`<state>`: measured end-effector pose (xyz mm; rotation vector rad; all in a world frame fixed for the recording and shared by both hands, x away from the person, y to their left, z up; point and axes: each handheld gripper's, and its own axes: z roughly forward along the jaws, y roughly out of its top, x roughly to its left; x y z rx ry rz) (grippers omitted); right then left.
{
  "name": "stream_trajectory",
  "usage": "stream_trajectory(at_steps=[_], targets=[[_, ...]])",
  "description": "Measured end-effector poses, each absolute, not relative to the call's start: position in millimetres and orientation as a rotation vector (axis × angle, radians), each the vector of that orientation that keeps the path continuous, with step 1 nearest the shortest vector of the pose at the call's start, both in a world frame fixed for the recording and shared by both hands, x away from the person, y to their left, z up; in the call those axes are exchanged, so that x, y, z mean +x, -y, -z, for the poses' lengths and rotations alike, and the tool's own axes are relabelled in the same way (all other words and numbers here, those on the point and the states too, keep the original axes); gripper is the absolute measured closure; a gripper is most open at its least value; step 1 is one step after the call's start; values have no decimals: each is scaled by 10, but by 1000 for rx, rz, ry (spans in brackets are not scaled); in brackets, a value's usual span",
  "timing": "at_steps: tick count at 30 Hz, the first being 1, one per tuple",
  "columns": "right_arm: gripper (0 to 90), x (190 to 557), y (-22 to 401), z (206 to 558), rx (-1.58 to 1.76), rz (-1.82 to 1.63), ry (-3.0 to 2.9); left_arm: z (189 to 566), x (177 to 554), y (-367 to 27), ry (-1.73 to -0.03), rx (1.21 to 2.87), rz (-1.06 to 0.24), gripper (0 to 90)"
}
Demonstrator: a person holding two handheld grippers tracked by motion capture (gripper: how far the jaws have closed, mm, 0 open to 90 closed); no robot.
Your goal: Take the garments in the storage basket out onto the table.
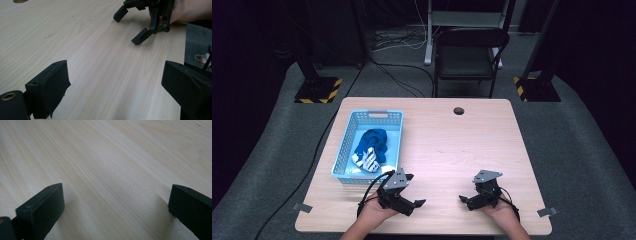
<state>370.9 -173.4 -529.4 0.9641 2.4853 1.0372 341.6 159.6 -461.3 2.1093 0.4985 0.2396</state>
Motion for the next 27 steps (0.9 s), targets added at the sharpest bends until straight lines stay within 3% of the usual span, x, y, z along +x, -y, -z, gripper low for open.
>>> stream_trajectory(at_steps=[27], targets=[[0, 3708, 1734, 5294, 964, -1037, -2486, 4495, 3488, -1842, -568, 2051, -296, 67]])
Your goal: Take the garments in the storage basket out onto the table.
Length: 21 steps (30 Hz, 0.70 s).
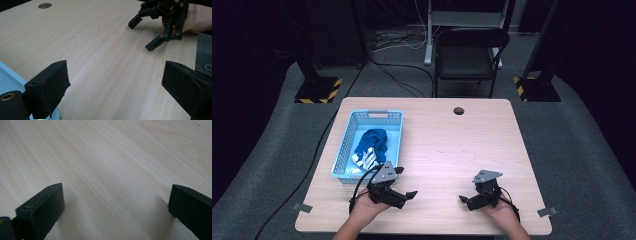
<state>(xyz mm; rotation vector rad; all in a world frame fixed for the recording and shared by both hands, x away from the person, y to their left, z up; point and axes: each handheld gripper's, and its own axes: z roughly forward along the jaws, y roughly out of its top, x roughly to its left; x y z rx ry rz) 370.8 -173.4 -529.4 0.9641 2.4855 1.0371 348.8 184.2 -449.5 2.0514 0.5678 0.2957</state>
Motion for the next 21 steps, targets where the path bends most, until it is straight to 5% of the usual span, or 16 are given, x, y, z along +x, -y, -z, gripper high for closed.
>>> stream_trajectory(at_steps=[21], targets=[[0, 3708, 1734, 5294, 964, -1037, -2486, 4457, 3536, -1982, -614, 2028, -326, 67]])
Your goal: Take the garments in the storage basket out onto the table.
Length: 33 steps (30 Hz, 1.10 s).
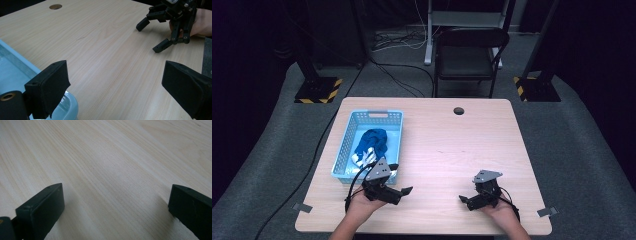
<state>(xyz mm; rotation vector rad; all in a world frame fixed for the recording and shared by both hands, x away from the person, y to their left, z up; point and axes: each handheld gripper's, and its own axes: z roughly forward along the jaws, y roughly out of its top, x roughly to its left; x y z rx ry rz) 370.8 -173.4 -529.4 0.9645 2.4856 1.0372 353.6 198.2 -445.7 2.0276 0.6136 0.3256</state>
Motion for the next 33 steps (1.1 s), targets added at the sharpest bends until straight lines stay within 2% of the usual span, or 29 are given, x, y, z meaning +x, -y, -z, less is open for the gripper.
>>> stream_trajectory(at_steps=[33], targets=[[0, 3708, 1734, 5294, 966, -1037, -2485, 4436, 3623, -2227, -703, 1984, -366, 67]])
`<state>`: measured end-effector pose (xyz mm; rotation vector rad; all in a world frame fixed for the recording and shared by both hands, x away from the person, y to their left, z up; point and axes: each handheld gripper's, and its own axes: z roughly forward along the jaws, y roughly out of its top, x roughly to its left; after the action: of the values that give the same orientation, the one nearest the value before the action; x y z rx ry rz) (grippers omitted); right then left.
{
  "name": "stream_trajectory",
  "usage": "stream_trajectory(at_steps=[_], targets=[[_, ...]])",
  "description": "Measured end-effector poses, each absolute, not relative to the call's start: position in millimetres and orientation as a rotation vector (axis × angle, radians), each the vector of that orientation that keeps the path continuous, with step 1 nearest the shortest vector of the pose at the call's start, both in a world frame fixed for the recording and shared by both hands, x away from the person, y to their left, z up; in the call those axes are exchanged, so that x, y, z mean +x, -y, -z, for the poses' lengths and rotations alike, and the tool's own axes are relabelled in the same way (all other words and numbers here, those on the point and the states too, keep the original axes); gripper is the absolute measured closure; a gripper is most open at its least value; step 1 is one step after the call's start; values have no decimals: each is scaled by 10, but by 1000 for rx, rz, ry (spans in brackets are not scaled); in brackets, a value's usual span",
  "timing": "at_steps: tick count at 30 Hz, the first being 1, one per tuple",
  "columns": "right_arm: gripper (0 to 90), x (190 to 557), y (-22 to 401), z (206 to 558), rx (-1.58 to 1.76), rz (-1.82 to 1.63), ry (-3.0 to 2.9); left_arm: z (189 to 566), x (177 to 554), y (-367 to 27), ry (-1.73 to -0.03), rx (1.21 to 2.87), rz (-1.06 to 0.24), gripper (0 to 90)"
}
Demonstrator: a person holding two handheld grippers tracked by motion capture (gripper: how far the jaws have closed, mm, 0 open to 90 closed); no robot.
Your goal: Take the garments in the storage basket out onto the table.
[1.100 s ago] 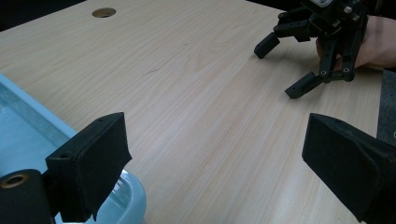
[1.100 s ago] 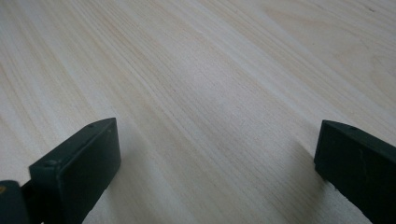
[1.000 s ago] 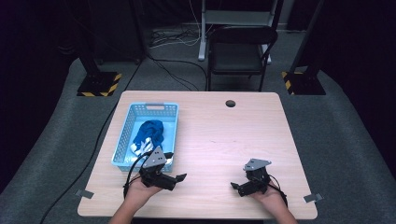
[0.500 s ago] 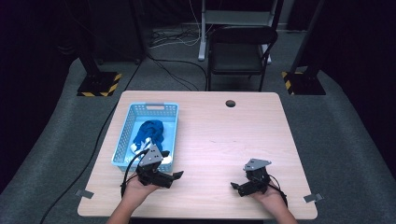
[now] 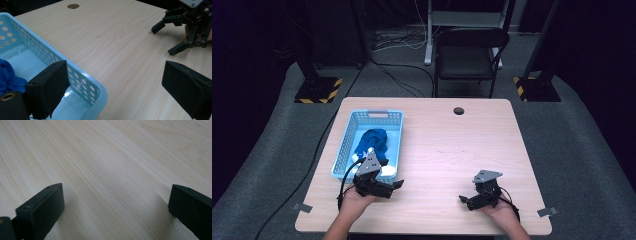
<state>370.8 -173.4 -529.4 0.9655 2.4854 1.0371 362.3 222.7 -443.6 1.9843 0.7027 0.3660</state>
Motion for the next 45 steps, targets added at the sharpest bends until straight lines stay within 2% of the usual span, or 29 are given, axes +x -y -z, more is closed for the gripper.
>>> stream_trajectory(at_steps=[21, 33, 45], targets=[[0, 3709, 1734, 5294, 965, -1037, -2485, 4464, 3683, -2354, -774, 1975, -385, 67], [0, 3709, 1734, 5295, 964, -1037, -2485, 4398, 3747, -2533, -882, 1940, -437, 67], [0, 3709, 1734, 5294, 967, -1036, -2484, 4421, 3833, -2581, -923, 1922, -427, 67]])
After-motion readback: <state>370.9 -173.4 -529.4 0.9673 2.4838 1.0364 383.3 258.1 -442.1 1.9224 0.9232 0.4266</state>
